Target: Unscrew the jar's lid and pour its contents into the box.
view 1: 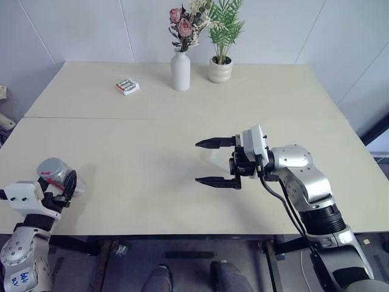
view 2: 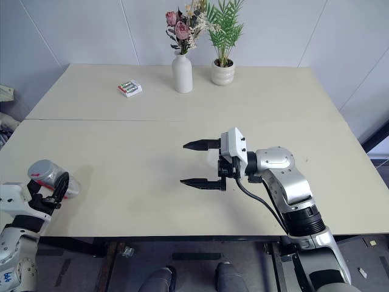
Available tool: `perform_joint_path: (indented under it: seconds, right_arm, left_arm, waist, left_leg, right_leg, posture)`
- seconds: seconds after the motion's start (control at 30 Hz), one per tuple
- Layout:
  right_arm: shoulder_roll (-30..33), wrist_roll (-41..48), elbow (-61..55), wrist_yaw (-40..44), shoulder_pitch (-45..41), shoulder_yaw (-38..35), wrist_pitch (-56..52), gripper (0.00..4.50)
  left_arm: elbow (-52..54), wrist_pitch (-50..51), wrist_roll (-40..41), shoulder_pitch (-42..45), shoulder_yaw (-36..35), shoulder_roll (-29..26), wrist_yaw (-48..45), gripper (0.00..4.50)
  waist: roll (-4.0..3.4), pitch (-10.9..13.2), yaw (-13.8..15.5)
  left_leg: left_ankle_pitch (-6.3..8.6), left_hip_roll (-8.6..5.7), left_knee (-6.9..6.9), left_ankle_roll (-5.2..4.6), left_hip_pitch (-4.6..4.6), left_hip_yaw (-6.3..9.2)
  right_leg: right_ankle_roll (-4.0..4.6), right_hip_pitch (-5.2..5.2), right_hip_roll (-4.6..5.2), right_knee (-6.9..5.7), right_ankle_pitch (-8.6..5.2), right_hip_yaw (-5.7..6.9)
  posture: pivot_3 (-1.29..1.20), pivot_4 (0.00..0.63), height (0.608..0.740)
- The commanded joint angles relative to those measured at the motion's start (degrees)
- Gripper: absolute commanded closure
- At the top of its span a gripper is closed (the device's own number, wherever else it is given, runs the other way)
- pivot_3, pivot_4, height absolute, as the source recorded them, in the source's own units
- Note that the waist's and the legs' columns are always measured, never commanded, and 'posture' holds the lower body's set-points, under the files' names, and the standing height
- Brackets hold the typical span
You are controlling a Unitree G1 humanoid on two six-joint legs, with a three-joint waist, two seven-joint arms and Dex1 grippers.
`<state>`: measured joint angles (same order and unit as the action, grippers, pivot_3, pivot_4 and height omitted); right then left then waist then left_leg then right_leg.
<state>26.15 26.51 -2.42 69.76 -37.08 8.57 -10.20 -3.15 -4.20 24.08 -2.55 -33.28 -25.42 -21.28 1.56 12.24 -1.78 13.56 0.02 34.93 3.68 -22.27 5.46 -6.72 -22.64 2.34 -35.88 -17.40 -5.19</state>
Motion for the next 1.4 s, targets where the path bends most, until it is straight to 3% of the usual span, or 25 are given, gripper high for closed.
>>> perform_joint_path:
  seconds: [0.03,0.23,0.5,0.67,0.9,1.1,1.2,1.4]
  right_arm:
    - [-0.47,0.73,-2.20,-0.31,0.02,-1.05,0.79,0.00]
    - [-0.94,0.83,-3.54,-1.93,0.59,-1.26,0.34,0.00]
    - [-0.63,6.47,-10.02,-8.65,-0.59,-4.51,-9.61,0.00]
    - [-1.27,9.29,-16.31,-14.94,-2.05,-4.44,-17.33,0.00]
    - [-0.33,7.84,-20.40,-21.11,-2.86,-3.86,-22.70,0.00]
    - [-0.31,6.38,-22.32,-25.63,-2.90,-3.44,-25.75,0.00]
    - [-0.62,6.44,-23.34,-27.76,-2.80,-3.16,-27.96,0.00]
    - [-2.34,6.43,-23.40,-33.24,-5.08,-1.78,-34.25,0.00]
  left_arm:
    - [0.31,-1.75,-0.84,0.07,-0.64,-0.99,-0.04,2.41]
    - [8.27,-0.56,3.04,-1.32,2.10,-1.10,-5.36,2.41]
    - [17.41,10.88,10.35,3.18,11.34,-8.93,-18.94,2.41]
    - [14.55,14.38,10.56,11.84,19.71,-10.43,-27.34,2.41]
    - [6.73,13.23,7.13,23.61,28.40,-7.15,-34.30,2.41]
    - [2.35,12.25,5.46,27.47,31.03,-5.02,-37.42,2.41]
    - [0.61,11.53,4.15,28.82,32.20,-4.07,-38.68,2.41]
    - [-3.56,10.42,1.59,32.66,34.47,-2.19,-40.84,2.41]
  waist:
    - [0.00,0.00,0.00]
    - [0.00,0.00,0.04]
    - [-0.04,0.03,0.12]
    - [-0.06,0.03,-0.02]
    - [-0.07,0.04,0.14]
    - [-0.06,0.04,-0.04]
    - [-0.06,0.04,0.03]
    - [-0.06,0.04,0.03]
  left_leg:
    - [0.00,0.00,0.00,0.01,0.00,0.00]
    - [0.01,0.00,-0.01,0.01,-0.02,0.02]
    - [0.01,-0.01,-0.02,0.02,-0.06,0.09]
    - [0.01,-0.03,-0.06,0.02,-0.07,0.07]
    - [0.00,0.00,-0.28,0.03,-0.14,0.09]
    - [0.00,-0.02,-0.26,0.04,-0.31,0.07]
    - [-0.03,-0.01,0.01,0.06,-0.92,0.12]
    - [-0.15,-0.14,0.18,0.05,-0.96,0.14]
  right_leg:
    - [0.00,0.00,0.01,0.00,0.00,0.00]
    - [0.00,-0.01,0.03,0.00,0.00,0.02]
    - [0.08,-0.01,0.06,0.00,-0.04,0.08]
    - [0.09,-0.04,0.03,0.03,-0.05,0.07]
    - [0.09,-0.25,-0.04,-0.01,-0.07,0.10]
    - [0.04,-0.46,-0.04,-0.06,-0.06,0.06]
    - [0.04,-1.09,-0.05,-0.34,-0.06,0.08]
    - [-0.05,-1.09,0.00,-0.55,0.00,0.06]
  posture:
    - [0.00,0.150,0.740]
    - [0.00,0.150,0.740]
    - [0.00,0.150,0.740]
    - [0.00,0.150,0.740]
    - [0.00,0.150,0.740]
    - [0.00,0.150,0.740]
    - [0.00,0.150,0.740]
    - [0.00,0.150,0.740]
